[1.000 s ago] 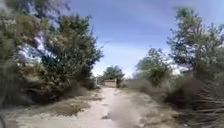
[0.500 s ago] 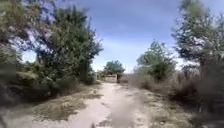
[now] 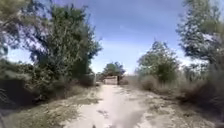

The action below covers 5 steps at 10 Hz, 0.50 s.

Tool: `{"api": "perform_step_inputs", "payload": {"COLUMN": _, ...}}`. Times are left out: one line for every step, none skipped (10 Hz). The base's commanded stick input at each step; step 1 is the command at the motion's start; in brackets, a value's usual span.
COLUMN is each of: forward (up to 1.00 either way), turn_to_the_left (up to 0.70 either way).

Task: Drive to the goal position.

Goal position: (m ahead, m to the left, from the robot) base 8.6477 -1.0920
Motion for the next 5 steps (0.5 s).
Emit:
{"api": "perform_step_inputs", "payload": {"forward": 0.7, "turn_to_the_left": -0.35}}
{"api": "perform_step_inputs", "payload": {"forward": 0.7, "turn_to_the_left": -0.34}}
{"api": "perform_step_inputs", "payload": {"forward": 0.7, "turn_to_the_left": -0.13}}
{"api": "perform_step_inputs", "payload": {"forward": 0.7, "turn_to_the_left": 0.0}}
{"api": "perform_step_inputs", "payload": {"forward": 0.7, "turn_to_the_left": 0.0}}
